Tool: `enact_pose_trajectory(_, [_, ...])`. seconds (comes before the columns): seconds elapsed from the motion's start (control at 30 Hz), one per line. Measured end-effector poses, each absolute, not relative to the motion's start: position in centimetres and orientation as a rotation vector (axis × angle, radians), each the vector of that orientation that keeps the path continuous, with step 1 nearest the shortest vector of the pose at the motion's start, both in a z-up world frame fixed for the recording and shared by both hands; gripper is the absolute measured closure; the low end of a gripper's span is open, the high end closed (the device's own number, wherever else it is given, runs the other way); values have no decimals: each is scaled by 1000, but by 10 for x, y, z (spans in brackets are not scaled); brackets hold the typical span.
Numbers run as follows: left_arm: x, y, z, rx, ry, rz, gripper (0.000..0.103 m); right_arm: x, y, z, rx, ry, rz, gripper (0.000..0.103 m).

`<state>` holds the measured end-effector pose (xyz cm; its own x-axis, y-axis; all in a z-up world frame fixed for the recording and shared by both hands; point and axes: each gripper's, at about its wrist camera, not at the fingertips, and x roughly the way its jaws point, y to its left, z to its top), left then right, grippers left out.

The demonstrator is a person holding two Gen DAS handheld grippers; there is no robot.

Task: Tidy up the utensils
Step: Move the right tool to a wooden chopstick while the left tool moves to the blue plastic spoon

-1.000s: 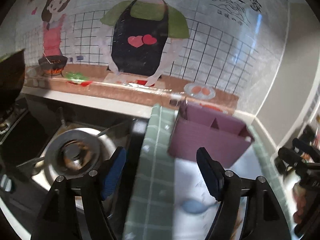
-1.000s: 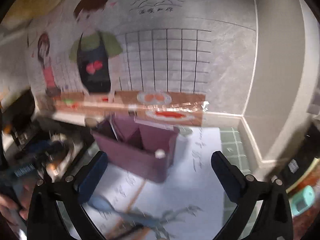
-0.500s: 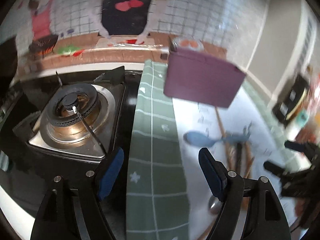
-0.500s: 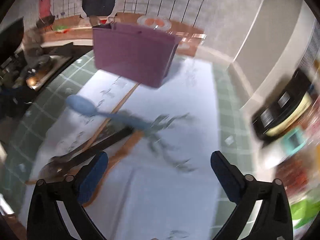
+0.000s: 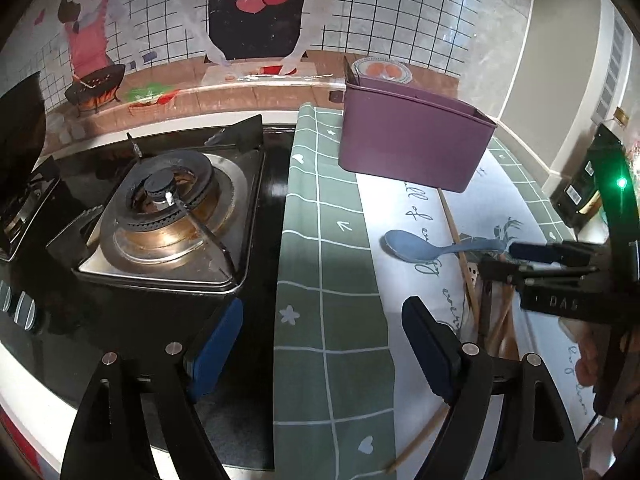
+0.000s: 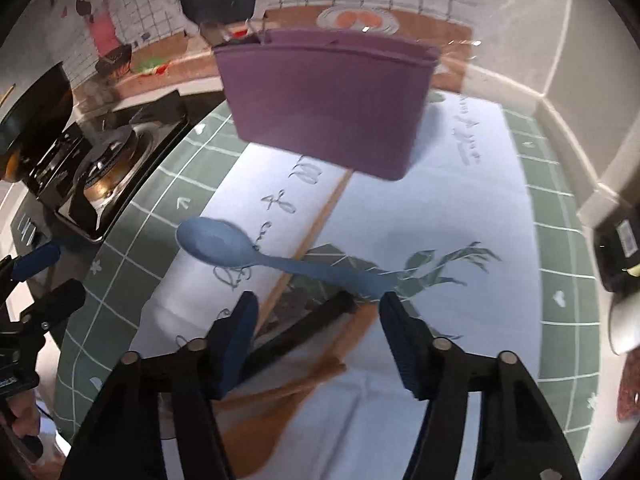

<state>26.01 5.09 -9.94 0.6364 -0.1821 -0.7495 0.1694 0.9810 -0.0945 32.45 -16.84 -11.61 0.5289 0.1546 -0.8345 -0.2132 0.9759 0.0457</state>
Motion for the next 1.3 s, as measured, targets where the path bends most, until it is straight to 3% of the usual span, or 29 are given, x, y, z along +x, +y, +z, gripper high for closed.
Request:
enact_pose_trajectory(0.13, [278,39,-100,-53,891,-286,21,316,-169,-124,-74,1031,220,46])
enact_pose_trajectory(0.23, [298,15,-99,-17,892,-352,21,304,-181,-129,-121,1046,155,55])
enact_pose_trajectory(0.4, [341,-37,-107,42,948,-492,23,291,-217,-127,-49,1055,82,61])
enact_pose_trajectory(0.63, [371,-70,-137,122,1056,-503,58,273,-227,-110,17,1006,103,61])
enact_pose_trajectory(0.77, [365,-62,-138,146,1067,-485,71,269,-221,-104,-11,980,115,61])
enact_pose_trajectory(1.3, [280,4,-127,83,1091,-410,72,290,-226,-128,117,1075,148,60])
